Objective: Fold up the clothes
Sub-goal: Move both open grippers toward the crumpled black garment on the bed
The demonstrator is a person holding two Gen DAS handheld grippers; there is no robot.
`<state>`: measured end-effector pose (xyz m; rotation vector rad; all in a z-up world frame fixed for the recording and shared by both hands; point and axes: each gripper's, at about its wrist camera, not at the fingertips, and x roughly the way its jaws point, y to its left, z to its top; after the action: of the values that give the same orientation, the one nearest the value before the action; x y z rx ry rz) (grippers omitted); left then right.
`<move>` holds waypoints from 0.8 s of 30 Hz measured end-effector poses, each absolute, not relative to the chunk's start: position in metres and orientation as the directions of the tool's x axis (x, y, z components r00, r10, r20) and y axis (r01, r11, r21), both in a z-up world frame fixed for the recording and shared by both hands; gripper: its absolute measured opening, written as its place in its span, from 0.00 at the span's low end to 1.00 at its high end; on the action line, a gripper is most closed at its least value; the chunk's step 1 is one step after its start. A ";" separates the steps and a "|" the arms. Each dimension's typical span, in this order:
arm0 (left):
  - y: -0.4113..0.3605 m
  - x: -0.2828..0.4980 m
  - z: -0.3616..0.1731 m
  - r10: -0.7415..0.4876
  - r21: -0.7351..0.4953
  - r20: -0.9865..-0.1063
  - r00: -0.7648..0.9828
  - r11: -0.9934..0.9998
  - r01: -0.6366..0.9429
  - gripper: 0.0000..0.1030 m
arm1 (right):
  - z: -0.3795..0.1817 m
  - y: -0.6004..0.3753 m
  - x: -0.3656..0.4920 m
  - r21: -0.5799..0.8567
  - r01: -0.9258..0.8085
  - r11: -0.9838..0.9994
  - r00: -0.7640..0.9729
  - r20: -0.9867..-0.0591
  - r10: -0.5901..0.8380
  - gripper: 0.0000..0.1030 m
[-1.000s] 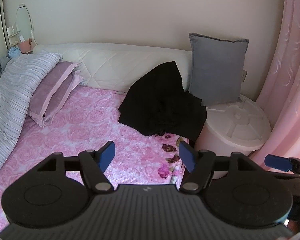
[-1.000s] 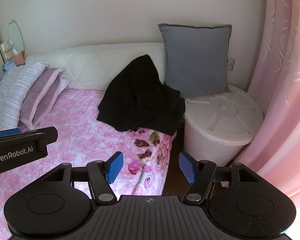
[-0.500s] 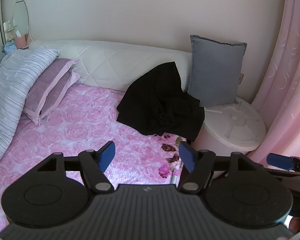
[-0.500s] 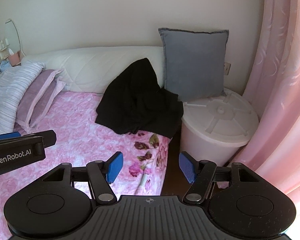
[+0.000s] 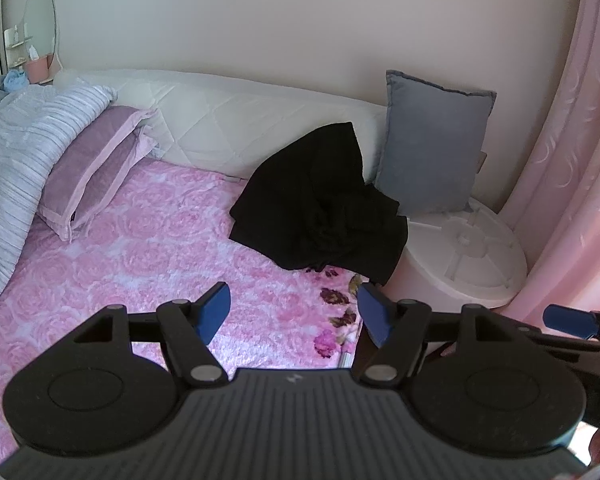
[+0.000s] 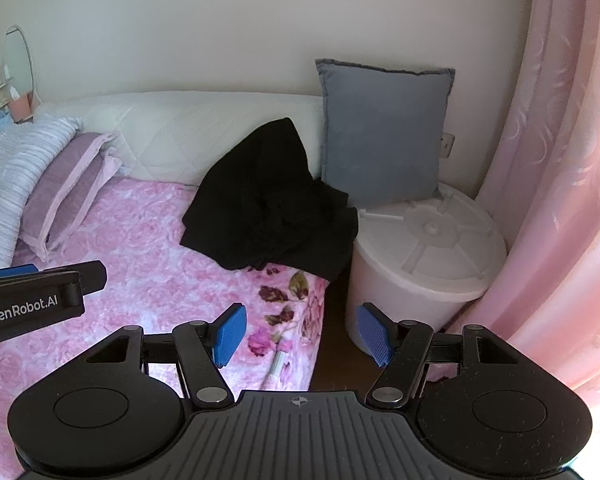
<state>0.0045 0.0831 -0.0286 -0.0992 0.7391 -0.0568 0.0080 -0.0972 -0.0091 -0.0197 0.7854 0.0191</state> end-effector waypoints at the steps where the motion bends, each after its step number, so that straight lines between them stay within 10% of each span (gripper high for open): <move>1: 0.084 0.007 -0.028 -0.084 -0.113 -0.672 0.736 0.994 0.011 0.65 | -0.009 -0.096 0.010 -0.015 -0.028 0.999 0.707 -0.707 0.009 0.64; 24: 0.107 0.035 -0.024 -0.020 -0.103 -0.692 0.721 0.992 -0.071 0.65 | -0.015 -0.074 0.044 -0.036 -0.111 0.993 0.691 -0.721 0.051 0.64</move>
<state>0.0347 0.1067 -0.0235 -0.1254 0.7650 0.0279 0.0436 -0.0743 -0.0153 -0.0788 0.8037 0.0911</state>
